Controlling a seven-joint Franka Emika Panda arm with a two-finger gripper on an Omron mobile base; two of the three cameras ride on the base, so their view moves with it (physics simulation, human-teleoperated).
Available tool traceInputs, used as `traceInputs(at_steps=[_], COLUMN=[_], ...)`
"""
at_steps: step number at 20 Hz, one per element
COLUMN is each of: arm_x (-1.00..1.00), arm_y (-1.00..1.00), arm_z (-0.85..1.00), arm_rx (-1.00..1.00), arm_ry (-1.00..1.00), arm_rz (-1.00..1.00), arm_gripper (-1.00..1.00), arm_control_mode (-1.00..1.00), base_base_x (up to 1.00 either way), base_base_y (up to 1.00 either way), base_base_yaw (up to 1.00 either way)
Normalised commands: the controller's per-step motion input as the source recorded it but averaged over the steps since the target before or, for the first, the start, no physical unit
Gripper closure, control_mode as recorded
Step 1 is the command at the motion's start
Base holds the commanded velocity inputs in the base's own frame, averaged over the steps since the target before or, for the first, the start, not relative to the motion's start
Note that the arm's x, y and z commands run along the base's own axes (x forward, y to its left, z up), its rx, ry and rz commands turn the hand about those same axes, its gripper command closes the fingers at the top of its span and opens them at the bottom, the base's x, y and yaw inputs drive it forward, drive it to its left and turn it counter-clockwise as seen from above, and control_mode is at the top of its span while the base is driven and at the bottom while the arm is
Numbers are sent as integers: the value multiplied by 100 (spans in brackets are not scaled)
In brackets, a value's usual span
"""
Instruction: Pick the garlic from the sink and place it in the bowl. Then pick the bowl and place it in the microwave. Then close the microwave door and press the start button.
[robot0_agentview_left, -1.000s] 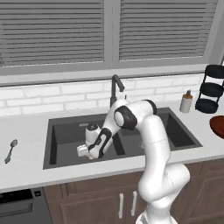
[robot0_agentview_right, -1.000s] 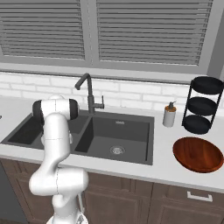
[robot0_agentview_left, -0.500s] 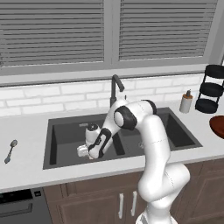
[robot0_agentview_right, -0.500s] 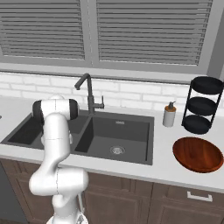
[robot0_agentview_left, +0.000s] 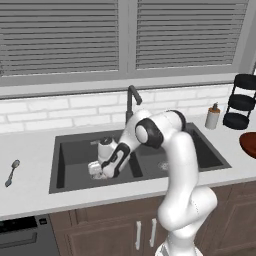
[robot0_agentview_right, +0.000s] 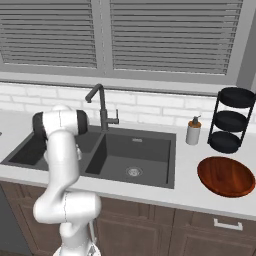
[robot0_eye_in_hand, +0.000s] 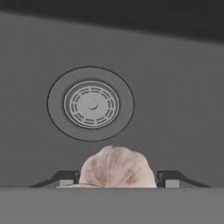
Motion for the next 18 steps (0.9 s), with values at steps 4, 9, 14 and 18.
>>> traceInputs(at_steps=[4, 9, 14, 18], arm_x=[-20, -33, -41, -53], arm_y=[0, -14, -34, -70], arm_z=[95, 100, 96, 84], arm_rx=[0, 0, 0, 0], arm_ry=[-9, -8, -2, -2], arm_rz=[0, 0, -1, -3], arm_gripper=[100, 100, 100, 100], arm_control_mode=[-100, -100, -100, -100], base_base_x=[0, 0, 0, 0], base_base_y=[0, 0, 0, 0], base_base_yaw=[0, 0, 0, 0])
